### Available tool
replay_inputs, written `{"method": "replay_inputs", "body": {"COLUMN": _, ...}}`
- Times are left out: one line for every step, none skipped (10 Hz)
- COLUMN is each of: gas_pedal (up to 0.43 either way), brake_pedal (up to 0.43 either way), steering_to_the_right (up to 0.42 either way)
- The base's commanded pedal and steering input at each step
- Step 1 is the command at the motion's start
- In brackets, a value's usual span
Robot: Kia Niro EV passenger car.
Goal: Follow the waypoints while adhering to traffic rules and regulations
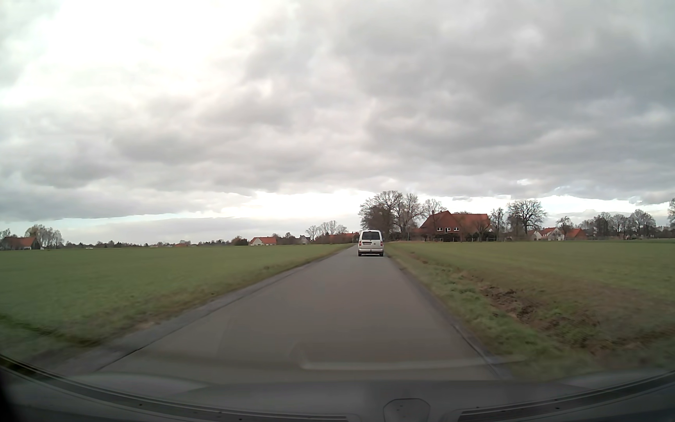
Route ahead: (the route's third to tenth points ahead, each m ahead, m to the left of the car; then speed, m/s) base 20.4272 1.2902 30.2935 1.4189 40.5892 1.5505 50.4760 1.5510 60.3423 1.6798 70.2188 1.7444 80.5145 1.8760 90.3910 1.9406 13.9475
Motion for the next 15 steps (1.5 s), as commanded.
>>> {"method": "replay_inputs", "body": {"gas_pedal": 0.169, "brake_pedal": 0.0, "steering_to_the_right": -0.002}}
{"method": "replay_inputs", "body": {"gas_pedal": 0.157, "brake_pedal": 0.0, "steering_to_the_right": 0.0}}
{"method": "replay_inputs", "body": {"gas_pedal": 0.157, "brake_pedal": 0.0, "steering_to_the_right": 0.001}}
{"method": "replay_inputs", "body": {"gas_pedal": 0.157, "brake_pedal": 0.0, "steering_to_the_right": 0.002}}
{"method": "replay_inputs", "body": {"gas_pedal": 0.157, "brake_pedal": 0.0, "steering_to_the_right": 0.001}}
{"method": "replay_inputs", "body": {"gas_pedal": 0.169, "brake_pedal": 0.0, "steering_to_the_right": 0.001}}
{"method": "replay_inputs", "body": {"gas_pedal": 0.169, "brake_pedal": 0.0, "steering_to_the_right": 0.001}}
{"method": "replay_inputs", "body": {"gas_pedal": 0.177, "brake_pedal": 0.0, "steering_to_the_right": 0.001}}
{"method": "replay_inputs", "body": {"gas_pedal": 0.177, "brake_pedal": 0.0, "steering_to_the_right": 0.001}}
{"method": "replay_inputs", "body": {"gas_pedal": 0.177, "brake_pedal": 0.0, "steering_to_the_right": 0.001}}
{"method": "replay_inputs", "body": {"gas_pedal": 0.189, "brake_pedal": 0.0, "steering_to_the_right": 0.001}}
{"method": "replay_inputs", "body": {"gas_pedal": 0.189, "brake_pedal": 0.0, "steering_to_the_right": 0.001}}
{"method": "replay_inputs", "body": {"gas_pedal": 0.189, "brake_pedal": 0.0, "steering_to_the_right": 0.001}}
{"method": "replay_inputs", "body": {"gas_pedal": 0.189, "brake_pedal": 0.0, "steering_to_the_right": 0.001}}
{"method": "replay_inputs", "body": {"gas_pedal": 0.189, "brake_pedal": 0.0, "steering_to_the_right": 0.001}}
